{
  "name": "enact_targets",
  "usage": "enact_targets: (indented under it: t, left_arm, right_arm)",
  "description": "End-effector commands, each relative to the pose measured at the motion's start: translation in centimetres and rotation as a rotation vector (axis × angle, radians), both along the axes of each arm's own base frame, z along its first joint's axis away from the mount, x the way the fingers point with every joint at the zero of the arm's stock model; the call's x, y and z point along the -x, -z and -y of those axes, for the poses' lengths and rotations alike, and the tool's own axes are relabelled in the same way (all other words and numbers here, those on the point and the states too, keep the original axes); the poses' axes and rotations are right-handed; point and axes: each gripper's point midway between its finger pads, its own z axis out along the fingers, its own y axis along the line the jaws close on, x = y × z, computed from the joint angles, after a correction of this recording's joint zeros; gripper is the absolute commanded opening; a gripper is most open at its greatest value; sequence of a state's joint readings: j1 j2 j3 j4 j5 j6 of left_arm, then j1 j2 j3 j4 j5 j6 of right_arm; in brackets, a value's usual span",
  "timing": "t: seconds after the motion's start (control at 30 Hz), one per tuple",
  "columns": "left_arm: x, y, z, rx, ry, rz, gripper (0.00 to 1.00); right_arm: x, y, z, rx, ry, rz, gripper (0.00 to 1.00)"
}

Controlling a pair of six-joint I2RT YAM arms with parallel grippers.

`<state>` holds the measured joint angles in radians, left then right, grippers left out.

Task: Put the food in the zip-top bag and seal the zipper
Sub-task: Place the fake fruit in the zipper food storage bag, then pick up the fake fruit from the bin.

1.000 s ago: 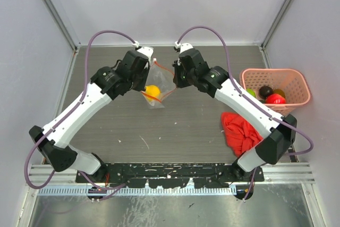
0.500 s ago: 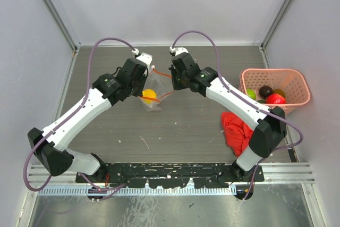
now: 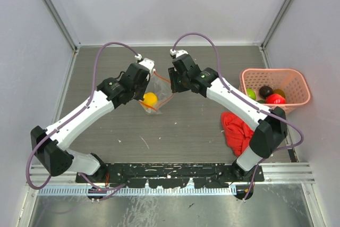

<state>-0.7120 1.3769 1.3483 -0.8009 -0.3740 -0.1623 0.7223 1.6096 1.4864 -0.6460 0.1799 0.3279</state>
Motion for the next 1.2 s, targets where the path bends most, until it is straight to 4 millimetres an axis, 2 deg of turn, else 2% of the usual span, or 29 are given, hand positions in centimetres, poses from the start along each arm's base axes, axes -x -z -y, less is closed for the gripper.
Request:
enact_targets:
  t: [0.0,0.1,0.2,0.43,0.53,0.67,0.83,1.07,1.17]
  left_arm:
    - [-0.5,-2.4,0.1,0.054,0.005,0.082,0.00]
    - [-0.4,-2.6,0.0,0.054,0.003,0.090,0.00]
    - [-0.4,-2.8,-0.2,0.056,0.003,0.100,0.00]
    - [-0.2,-3.1,-0.1,0.048,0.009,0.117,0.00]
    - [-0.1,-3.3,0.0,0.050,0.014,0.125,0.00]
    - [0.0,-3.5,0.0,0.052,0.016,0.132,0.00]
    - [0.2,-3.7,0.1,0.056,0.021,0.140,0.00]
    - [0.1,-3.5,-0.1,0.045,0.015,0.144,0.00]
    - [0.1,-3.6,0.0,0.047,0.017,0.144,0.00]
  right_arm:
    - [1.2,-5.3,1.8,-0.057,-0.002,0.067,0.46]
    - [1.5,-6.6,4.3,-0.048,0.035,0.069,0.50]
    - [1.5,-7.5,7.8,-0.039,0.108,0.067,0.53]
    - [0.7,-9.2,18.1,-0.033,0.363,0.078,0.62]
    - [0.4,-8.9,23.1,-0.004,0.509,0.074,0.66]
    - [0.3,-7.6,27.7,0.011,0.660,0.044,0.68]
    - [-0.1,-4.9,32.7,0.009,0.816,0.001,0.72]
    - [-0.5,1.2,36.9,0.001,0.913,-0.126,0.76]
    - [-0.8,3.4,37.4,0.016,0.903,-0.167,0.77]
